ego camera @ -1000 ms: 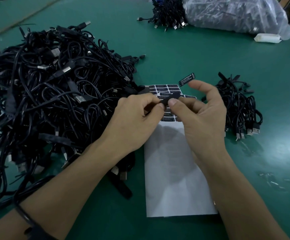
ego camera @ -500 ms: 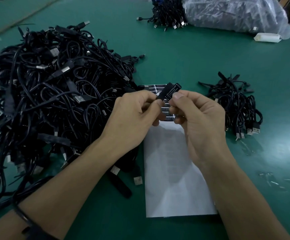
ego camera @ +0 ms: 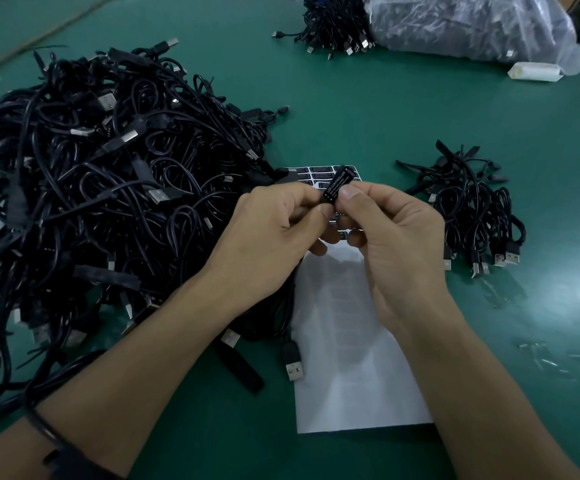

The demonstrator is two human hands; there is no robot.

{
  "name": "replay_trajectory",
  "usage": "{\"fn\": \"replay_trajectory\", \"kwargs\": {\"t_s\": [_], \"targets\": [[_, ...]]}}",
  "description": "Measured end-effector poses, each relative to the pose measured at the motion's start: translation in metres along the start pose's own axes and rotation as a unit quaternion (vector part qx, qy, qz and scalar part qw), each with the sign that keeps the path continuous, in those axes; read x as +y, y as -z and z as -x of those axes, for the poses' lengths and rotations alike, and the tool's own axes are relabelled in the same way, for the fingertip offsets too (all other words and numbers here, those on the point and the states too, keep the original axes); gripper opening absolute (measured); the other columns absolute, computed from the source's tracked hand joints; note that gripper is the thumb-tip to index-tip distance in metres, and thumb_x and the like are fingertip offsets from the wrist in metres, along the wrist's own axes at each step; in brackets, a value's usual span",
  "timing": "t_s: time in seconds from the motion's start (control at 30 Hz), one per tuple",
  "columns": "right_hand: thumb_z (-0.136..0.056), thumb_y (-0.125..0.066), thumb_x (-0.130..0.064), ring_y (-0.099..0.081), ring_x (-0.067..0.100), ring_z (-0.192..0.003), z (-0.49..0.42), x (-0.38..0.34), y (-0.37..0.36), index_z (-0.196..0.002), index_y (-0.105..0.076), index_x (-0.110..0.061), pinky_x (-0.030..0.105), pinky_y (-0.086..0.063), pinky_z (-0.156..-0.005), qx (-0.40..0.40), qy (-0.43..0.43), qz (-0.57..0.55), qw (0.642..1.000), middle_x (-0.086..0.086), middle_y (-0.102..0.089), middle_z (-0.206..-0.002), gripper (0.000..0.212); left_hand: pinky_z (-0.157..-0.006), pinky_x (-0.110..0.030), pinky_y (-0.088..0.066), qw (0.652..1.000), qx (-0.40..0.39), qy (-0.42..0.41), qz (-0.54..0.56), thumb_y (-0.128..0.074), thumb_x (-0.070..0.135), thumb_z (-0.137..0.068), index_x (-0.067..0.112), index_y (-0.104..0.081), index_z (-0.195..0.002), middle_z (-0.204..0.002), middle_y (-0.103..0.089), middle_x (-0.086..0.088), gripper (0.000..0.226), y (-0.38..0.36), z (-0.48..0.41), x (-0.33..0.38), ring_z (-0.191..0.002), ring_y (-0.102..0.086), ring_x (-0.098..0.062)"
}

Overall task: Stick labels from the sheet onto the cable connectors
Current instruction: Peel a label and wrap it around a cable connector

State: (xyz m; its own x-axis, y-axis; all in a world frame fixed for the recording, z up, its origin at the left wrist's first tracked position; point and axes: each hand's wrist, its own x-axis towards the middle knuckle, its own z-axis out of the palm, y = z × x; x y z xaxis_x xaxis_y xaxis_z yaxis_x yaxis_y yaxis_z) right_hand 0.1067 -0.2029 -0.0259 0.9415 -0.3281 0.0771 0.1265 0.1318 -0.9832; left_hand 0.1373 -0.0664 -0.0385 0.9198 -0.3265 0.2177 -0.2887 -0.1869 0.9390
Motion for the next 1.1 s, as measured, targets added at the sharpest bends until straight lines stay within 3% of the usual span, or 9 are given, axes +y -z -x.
{"fn": "replay_trajectory", "kwargs": {"t_s": [0.83,1.1], "targets": [[-0.09,-0.068,-0.002,-0.059,0.0,-0.057,0.0014,-0.003,-0.0008,-0.077,-0.073,-0.012,0.011,-0.046,-0.056,0.004,0.042,0.043,0.998,-0.007,-0.069,-0.063,0.017,-0.075,-0.044,-0.062,1.0,0.004,-0.001,-0.003,-0.06,0.014,-0.099,0.009,-0.074,-0.094,-0.077,-0.077,0.001,0.016,0.0004,-0.0013,-0.0008,-0.071,-0.075,-0.017],[-0.09,-0.068,-0.001,-0.058,-0.002,-0.055,0.0025,-0.0033,-0.002,-0.077,-0.072,-0.011,0.011,-0.046,-0.055,0.004,0.048,0.049,0.998,-0.008,-0.068,-0.061,0.017,-0.073,-0.038,-0.062,1.0,0.007,0.005,0.004,-0.061,0.012,-0.1,0.013,-0.075,-0.092,-0.077,-0.077,0.003,0.016,0.0006,0.0,0.0021,-0.068,-0.074,-0.016]]}}
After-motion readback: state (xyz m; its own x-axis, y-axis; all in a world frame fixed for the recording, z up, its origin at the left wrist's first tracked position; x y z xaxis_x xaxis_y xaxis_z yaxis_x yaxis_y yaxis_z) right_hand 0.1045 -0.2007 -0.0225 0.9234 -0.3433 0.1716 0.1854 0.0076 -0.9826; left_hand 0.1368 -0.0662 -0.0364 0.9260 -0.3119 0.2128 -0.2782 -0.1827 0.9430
